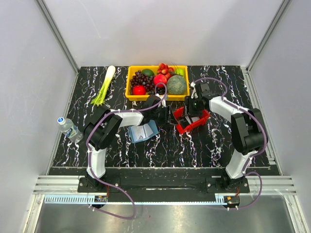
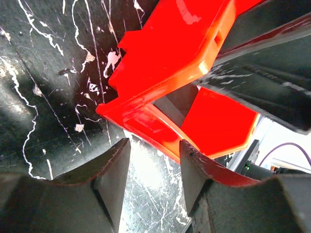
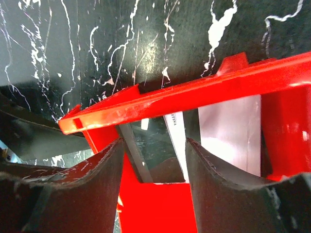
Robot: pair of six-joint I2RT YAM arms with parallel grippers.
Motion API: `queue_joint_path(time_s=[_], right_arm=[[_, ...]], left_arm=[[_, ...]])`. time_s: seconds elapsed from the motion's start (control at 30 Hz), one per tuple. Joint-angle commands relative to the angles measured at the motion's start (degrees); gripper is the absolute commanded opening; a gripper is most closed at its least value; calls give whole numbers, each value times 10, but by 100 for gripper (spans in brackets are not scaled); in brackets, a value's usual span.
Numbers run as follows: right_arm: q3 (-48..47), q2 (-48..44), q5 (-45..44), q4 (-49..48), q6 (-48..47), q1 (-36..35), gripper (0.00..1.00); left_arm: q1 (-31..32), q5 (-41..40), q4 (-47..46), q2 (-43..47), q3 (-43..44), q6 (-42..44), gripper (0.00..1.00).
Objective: Put the credit cards into the card holder
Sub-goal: Pick up the credit card from the storage box.
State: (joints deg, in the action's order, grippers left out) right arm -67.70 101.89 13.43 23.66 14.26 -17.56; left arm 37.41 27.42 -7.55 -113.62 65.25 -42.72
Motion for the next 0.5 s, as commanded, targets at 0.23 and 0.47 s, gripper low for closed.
queue_joint_path(time_s=[0.23,0.47], right_arm=[[20,40,75,-48,-5,-4,53],[31,34,114,-49,-2,-4,37]], left_arm=[[8,-16,-145,-26,-42,-66,51],[13,-11,-155,-35,-36,-73,50]])
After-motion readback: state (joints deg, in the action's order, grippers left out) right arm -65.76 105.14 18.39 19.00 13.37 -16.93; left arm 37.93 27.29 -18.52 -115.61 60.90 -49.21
